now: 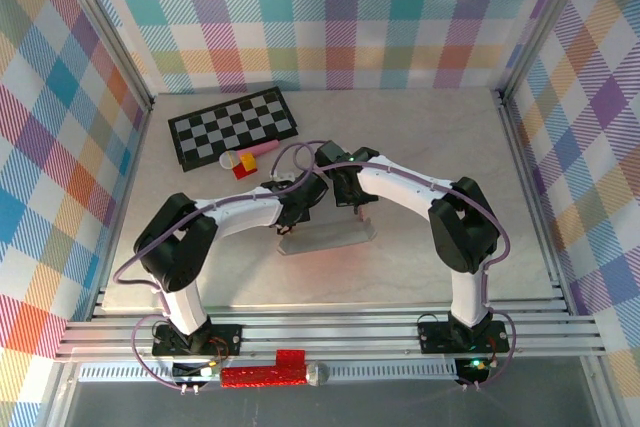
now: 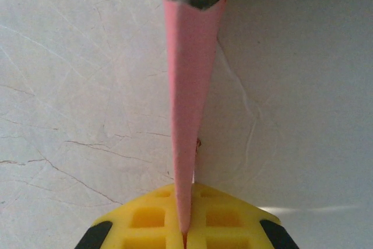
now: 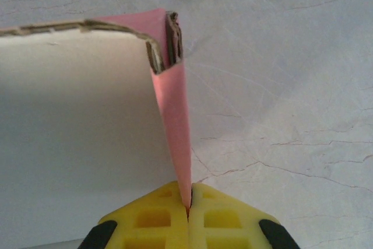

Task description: Fold the paper box

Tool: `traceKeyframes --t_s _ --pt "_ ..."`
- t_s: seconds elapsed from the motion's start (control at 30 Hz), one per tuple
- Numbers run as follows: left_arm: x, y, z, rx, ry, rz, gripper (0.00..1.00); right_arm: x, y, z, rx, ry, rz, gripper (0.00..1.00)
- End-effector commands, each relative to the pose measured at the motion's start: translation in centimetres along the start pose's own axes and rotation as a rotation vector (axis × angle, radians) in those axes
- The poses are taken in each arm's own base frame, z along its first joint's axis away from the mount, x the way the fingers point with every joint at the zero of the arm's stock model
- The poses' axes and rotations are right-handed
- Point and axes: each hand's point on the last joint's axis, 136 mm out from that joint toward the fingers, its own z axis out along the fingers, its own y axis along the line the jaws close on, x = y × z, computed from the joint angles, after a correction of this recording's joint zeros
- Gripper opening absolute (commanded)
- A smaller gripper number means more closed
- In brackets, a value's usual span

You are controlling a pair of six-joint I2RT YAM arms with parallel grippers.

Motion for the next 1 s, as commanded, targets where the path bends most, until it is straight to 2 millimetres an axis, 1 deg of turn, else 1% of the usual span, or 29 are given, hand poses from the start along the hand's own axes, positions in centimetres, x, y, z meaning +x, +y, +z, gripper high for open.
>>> traceKeyframes --t_s 0.0,0.07,0.13,0.17,0.23,0.33,0.43,0.5,0.6,0.67,0.77,0.87,0.97 --pt "3.1 1.9 2.2 -0.108 0.090 0.038 0.00 0.7 0.3 0.3 0.003 0.023 0.011 0.00" --pt "3.2 1.6 2.5 -0.102 0.108 0.044 0.00 1.0 0.3 0.6 0.010 0.033 0.012 0.00" --pt "2.9 1.3 2.1 -0.091 0.103 0.044 0.01 1.0 0.2 0.6 0.016 0.033 0.016 0.00" --pt "2.4 1.2 1.7 -0.077 0.090 0.044 0.06 1.1 0.2 0.6 0.018 0.032 0.016 0.00" --pt "1.0 0.9 0.4 -0.047 0.046 0.043 0.17 1.0 0.0 0.5 0.022 0.027 0.017 0.00" --pt "-1.0 0.5 -1.3 0.011 0.001 0.036 0.30 0.9 -0.1 0.3 0.023 0.022 0.020 0.00" --pt "-2.4 0.1 -2.6 0.079 -0.026 0.021 0.39 0.8 -0.1 0.2 0.023 0.017 0.021 0.00" --pt "-3.1 -0.2 -3.1 0.123 -0.031 0.012 0.43 0.7 -0.1 0.2 0.024 0.017 0.021 0.00" --pt "-3.9 -0.4 -3.3 0.165 -0.033 0.008 0.45 0.7 0.0 0.2 0.021 0.016 0.020 0.00" --pt "-3.9 -0.2 -2.8 0.151 -0.009 0.018 0.44 0.6 0.0 0.2 0.020 0.014 0.022 0.00" --pt "-3.0 0.2 -1.9 0.125 0.035 0.039 0.42 0.6 0.0 0.2 0.021 0.016 0.019 0.00" --pt "-2.1 0.2 -1.3 0.131 0.063 0.042 0.42 0.6 0.1 0.3 0.020 0.018 0.018 0.00" --pt "-1.9 0.3 -1.1 0.124 0.066 0.039 0.42 0.7 0.2 0.4 0.019 0.025 0.015 0.00"
